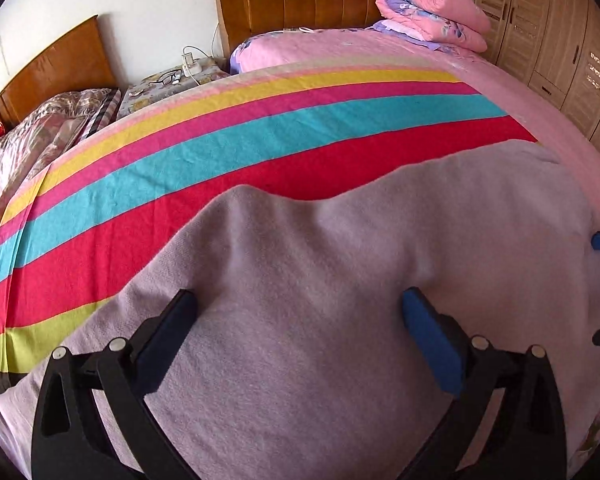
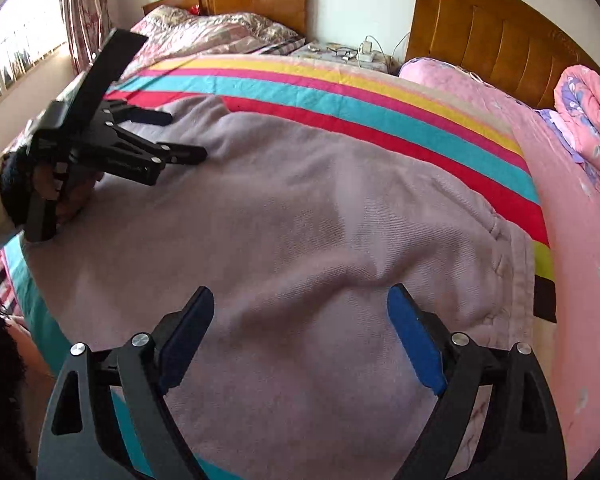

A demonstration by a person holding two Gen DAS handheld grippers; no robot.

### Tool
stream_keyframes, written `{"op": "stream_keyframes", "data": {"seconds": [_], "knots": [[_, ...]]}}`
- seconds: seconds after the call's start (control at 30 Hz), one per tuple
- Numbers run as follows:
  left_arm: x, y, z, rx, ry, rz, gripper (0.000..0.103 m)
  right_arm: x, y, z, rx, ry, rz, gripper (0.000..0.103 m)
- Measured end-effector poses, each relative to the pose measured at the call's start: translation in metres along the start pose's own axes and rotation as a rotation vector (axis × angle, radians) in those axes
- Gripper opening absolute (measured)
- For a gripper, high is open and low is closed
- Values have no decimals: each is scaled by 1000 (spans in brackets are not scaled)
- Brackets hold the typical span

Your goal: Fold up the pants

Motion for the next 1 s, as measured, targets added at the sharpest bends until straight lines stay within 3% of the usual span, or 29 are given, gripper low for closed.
{"op": "stream_keyframes", "data": {"seconds": [0.07,0.13,0.3,0.6,0.67,0.73,0.83,1.0], "knots": [[-1,-2,-1,1,-2,-3,102,-20,5,2,-48,-55,29,85],[-3,-6,-3,3,-4,-5,102,-33,-2,-5,-13,-11,10,86],[-3,-7,-3,7,-8,-9,102,-39,-19,-8,-74,7,-3,85],[-2,-6,-4,12,-13,-13,102,-61,-23,-15,4,95,27,87],[-2,-6,-4,12,-13,-12,102,-55,-25,-13,-18,73,67,87],[-2,-6,-4,12,-13,-12,102,-39,-29,-8,-69,44,50,87],[-2,-6,-4,13,-13,-13,102,-5,-33,6,-26,37,-40,88],[-2,-6,-4,12,-14,-13,102,34,6,46,-24,-82,-27,88]]}}
Point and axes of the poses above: each gripper's, at about its wrist camera, not at the fingertips, and y roughly the way its jaws point, z to its left, x to its top, the point moved 3 cm from there along y, roughly the way its jaws point, and after that the axes turned 13 degrees about -x, right-handed, at the moved point
